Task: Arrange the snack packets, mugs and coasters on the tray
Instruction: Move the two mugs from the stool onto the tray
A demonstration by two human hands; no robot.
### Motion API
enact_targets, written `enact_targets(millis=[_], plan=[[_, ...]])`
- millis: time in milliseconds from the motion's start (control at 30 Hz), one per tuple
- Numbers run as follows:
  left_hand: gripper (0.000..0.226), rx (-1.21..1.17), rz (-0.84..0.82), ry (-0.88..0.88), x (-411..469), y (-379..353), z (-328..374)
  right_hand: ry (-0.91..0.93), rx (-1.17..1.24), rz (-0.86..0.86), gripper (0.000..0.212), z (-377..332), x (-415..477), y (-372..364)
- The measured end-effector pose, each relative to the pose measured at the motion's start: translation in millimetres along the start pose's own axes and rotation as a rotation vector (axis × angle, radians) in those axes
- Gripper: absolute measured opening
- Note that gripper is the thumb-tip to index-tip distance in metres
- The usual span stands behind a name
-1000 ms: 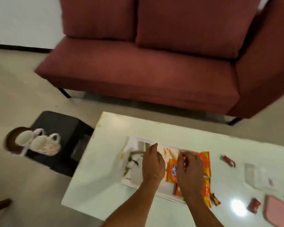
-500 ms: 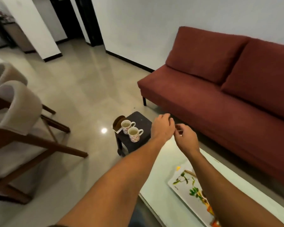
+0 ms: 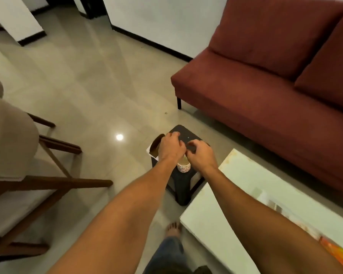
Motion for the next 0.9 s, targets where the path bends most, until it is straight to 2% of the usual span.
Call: enact_targets(millis=[133,333,533,667,900], plan=[[0.045,0.091,-0.097,-0.032,38.1,-20.0,-50.6,-0.174,-0.097,-0.032,0.047,25.6,31.2,-50.9],[0.058,0.178,-0.183,-0.04,88.2,-67.1,-106.4,-0.294,-0.232,-0.054,0.066,70.7,56.9,-104.2],[0.069,0.214,-0.214,-0.106,126.0,-129.0,-132.9,-0.3,-0.317,-0.06,0.087,107.2,91.7,-145.8],[0.091,0.312,-0.232,-0.125,146.4,-153.8,-146.8,-0.271,-0.383,-0.127,0.107,112.7,117.4,-169.1],[0.102,0.265,-0.268,-0.104,163.9,-176.9,-159.4,-0.266,-0.442,-0.127,0.094,119.7,130.1,-181.2]])
Point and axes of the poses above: each hand's wrist, its own x-axis towards the middle knuckle, its own y-axis out of the back of the hand, z = x × y, the point moved 10 cm from there along x, towards the middle knuckle, and after that the axes turned 5 degrees about -z, right-handed, at the moved point
